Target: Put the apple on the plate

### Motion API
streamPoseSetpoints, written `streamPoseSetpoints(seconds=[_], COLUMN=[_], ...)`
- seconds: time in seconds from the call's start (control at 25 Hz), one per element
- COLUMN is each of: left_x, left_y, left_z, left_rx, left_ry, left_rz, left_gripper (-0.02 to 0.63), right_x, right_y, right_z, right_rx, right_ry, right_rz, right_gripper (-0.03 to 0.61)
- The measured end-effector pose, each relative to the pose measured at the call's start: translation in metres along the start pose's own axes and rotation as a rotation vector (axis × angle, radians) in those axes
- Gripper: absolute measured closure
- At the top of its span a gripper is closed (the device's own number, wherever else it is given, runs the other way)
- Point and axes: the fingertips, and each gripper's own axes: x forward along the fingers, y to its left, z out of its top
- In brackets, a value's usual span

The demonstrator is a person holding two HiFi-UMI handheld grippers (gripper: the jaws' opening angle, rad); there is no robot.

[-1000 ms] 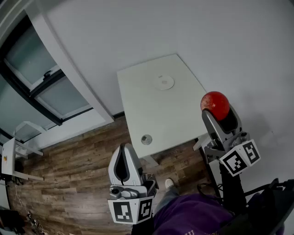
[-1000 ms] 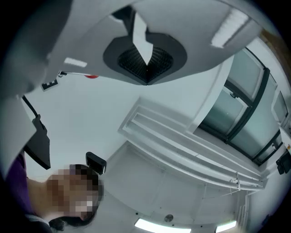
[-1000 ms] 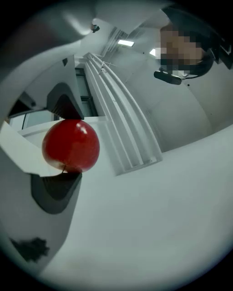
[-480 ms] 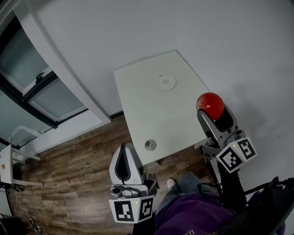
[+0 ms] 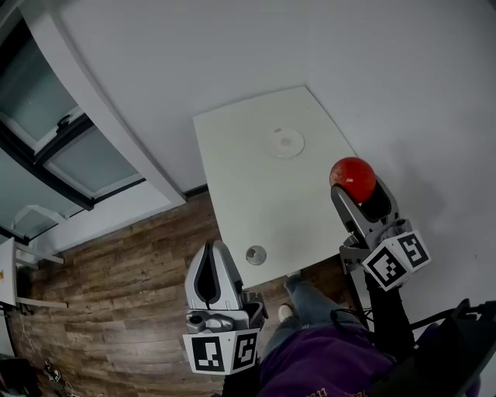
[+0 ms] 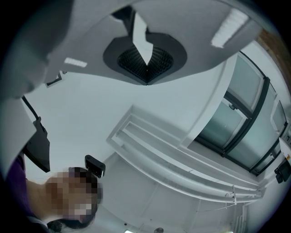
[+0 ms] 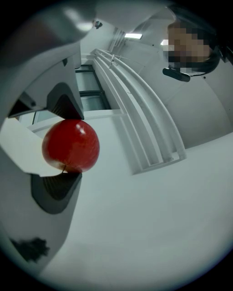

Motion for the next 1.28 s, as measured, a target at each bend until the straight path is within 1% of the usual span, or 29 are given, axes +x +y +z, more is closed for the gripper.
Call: streamPoseSetpoints(seconds=[0.28,0.84,1.08,1.28], left_x=[0.041,0.145,0.158,0.172], left_y=[0.010,0.017,0.010,0.009], left_z=[-0.008,-0.036,-0.053,-0.062], left_rx=[0.009,0.016,0.032,0.032], left_ry=[0.008,0.060,0.081,0.115], left_rz=[0.020,0.050,0.053,0.050], left_gripper=[0.607,0.607,0.607,0.606], right_x=[0.045,0.143,0.155,0.172], right_y=[-0.020,-0.090,-0.112,-0.123], right_z=[-0.005,-0.034,-0.058,-0.077], right_rx=[0.010,0.014,0.028,0.037], right_ry=[0.017,0.115,0.153,0.208], right_rz=[0.017,0.013,0.011,0.007], right_gripper=[0.213,0.213,0.213,0.213])
